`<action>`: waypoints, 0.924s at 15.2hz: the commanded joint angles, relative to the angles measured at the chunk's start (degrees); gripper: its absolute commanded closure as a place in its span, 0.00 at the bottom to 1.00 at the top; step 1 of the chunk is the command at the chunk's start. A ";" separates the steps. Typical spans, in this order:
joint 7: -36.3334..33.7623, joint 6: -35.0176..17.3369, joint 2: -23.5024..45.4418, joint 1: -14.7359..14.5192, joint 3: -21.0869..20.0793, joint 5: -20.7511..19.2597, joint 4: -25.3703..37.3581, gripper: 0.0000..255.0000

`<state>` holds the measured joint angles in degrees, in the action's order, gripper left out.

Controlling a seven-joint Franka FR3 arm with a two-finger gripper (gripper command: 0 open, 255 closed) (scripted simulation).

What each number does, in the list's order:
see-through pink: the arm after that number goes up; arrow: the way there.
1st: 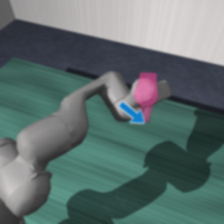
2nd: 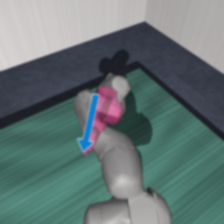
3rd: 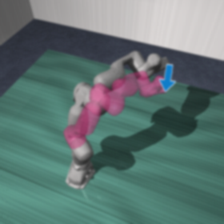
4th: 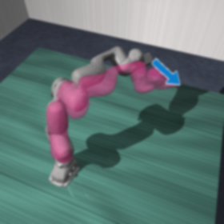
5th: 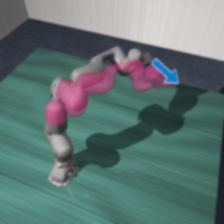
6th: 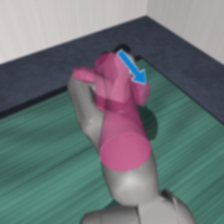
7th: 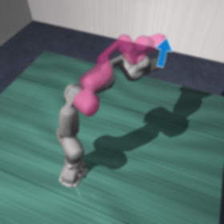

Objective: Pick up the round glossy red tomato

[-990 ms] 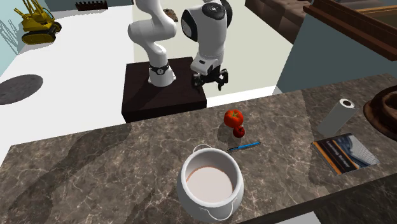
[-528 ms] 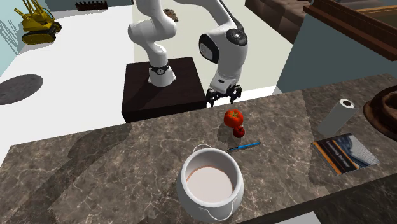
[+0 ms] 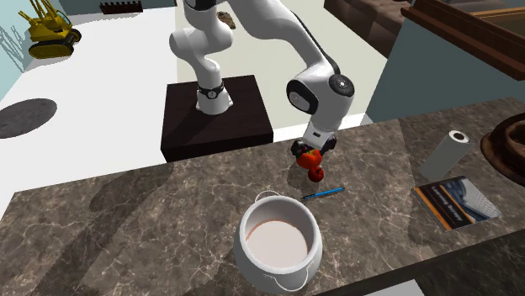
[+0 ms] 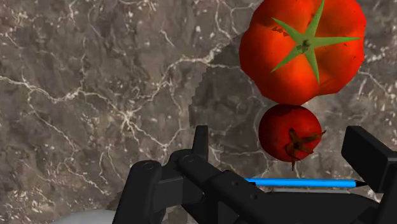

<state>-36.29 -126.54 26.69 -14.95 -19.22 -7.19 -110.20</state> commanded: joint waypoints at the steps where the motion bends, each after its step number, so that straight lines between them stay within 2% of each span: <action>1: -1.40 0.03 4.89 -1.74 0.67 -1.66 4.13 0.00; 4: -2.73 0.74 11.06 -4.09 1.59 -3.27 10.08 0.00; 13: -3.22 -2.81 15.37 -4.87 2.63 -4.42 10.79 0.00; 14: -3.22 -2.78 15.29 -4.87 2.61 -4.40 10.76 1.00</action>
